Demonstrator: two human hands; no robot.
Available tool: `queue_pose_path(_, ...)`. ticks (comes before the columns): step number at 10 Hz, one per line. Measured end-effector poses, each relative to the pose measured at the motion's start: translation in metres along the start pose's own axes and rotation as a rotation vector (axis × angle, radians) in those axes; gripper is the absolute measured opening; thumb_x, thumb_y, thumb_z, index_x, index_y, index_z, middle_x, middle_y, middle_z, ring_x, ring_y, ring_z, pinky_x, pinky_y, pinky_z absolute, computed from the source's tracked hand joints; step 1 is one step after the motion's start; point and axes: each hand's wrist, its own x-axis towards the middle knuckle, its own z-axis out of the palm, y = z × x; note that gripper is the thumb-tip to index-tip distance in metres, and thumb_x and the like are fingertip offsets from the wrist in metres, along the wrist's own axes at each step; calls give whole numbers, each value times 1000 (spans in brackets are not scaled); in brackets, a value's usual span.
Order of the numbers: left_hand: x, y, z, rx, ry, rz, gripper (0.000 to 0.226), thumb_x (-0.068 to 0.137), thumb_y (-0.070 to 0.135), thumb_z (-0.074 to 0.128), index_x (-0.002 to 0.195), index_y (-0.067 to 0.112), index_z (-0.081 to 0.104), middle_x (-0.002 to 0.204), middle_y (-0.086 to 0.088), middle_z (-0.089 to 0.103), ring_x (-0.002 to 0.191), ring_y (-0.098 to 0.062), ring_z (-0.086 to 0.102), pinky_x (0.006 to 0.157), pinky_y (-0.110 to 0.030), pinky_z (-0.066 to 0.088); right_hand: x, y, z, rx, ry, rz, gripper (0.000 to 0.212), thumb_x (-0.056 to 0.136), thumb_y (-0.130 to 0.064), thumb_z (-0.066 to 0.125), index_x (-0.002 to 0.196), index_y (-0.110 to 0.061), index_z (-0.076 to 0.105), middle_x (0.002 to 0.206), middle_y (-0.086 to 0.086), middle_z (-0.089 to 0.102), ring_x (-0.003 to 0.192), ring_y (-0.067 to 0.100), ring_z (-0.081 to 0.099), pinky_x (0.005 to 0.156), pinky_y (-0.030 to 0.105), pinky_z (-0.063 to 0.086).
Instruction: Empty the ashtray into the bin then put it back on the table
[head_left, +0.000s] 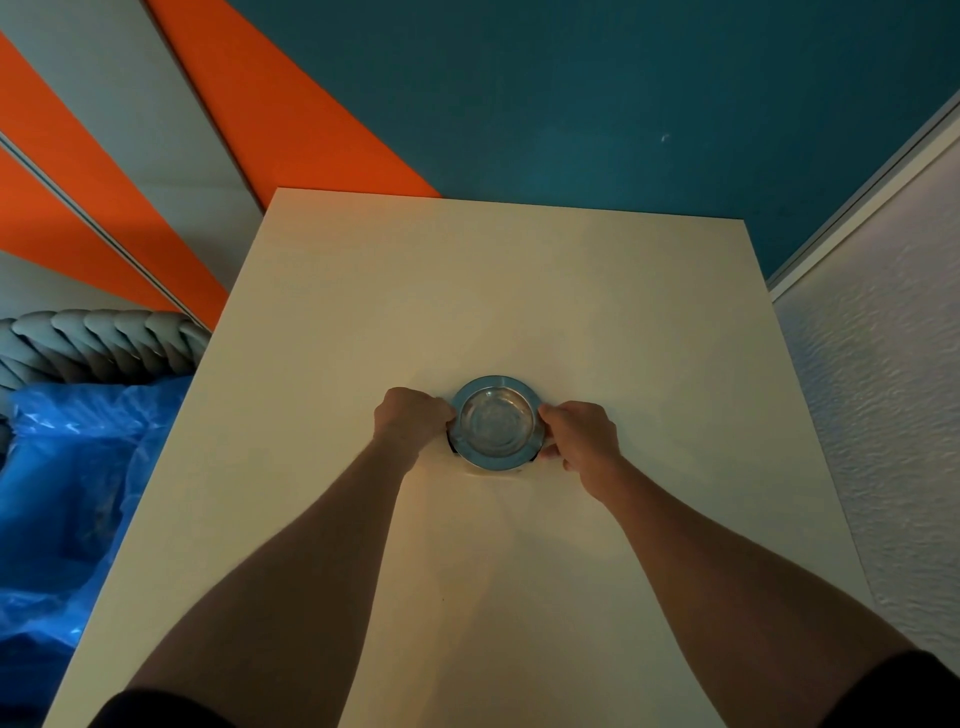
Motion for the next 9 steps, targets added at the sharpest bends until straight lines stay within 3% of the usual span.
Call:
queue_pose_path(2, -3, 1, -3, -37, -24, -34, 26, 65, 19, 69, 83, 0, 72, 71, -7, 63, 62, -22, 53, 59, -27, 45, 0, -4, -4, -37, -2, 26, 34, 90, -43, 56, 75, -15, 67, 68, -1, 74, 50, 17, 70, 48, 23, 41)
queue_pose_path(4, -2, 0, -5, -8, -23, 44, 29, 76, 28, 70, 81, -1, 73, 71, -11, 65, 65, -25, 56, 68, -33, 48, 0, -2, -11, 16, 7, 58, 39, 88, -49, 57, 80, -14, 70, 68, -1, 75, 48, 13, 69, 47, 22, 40)
queue_pose_path(6, -6, 8, -8, 224, 6, 150, 45, 88, 44, 57, 99, 2, 68, 101, -13, 69, 92, -31, 65, 82, -36, 53, 1, -3, -17, 32, 10, 68, 41, 84, -52, 59, 74, -14, 69, 65, 1, 74, 56, 16, 70, 50, 27, 52)
queue_pose_path(7, -8, 10, -13, 184, 45, 200, 49, 87, 47, 60, 118, 10, 64, 127, -8, 61, 112, -28, 56, 95, -35, 47, 3, -9, -20, -16, 8, 38, 47, 83, -57, 58, 73, -12, 68, 74, 5, 74, 68, 22, 70, 63, 36, 60)
queue_pose_path(8, -14, 13, -21, 167, 32, 218, 65, 82, 50, 66, 135, 16, 51, 143, -6, 49, 128, -26, 48, 105, -37, 41, 4, -19, -23, -172, 24, -35, 59, 87, -63, 49, 78, -7, 65, 81, 6, 69, 82, 28, 64, 80, 41, 54)
queue_pose_path(9, -19, 26, -28, 253, 41, 287, 76, 82, 57, 62, 143, 16, 42, 149, -8, 43, 135, -28, 40, 109, -39, 37, 1, -33, -30, -285, 37, -121, 56, 89, -64, 43, 66, -14, 53, 72, 2, 59, 80, 27, 56, 68, 34, 40)
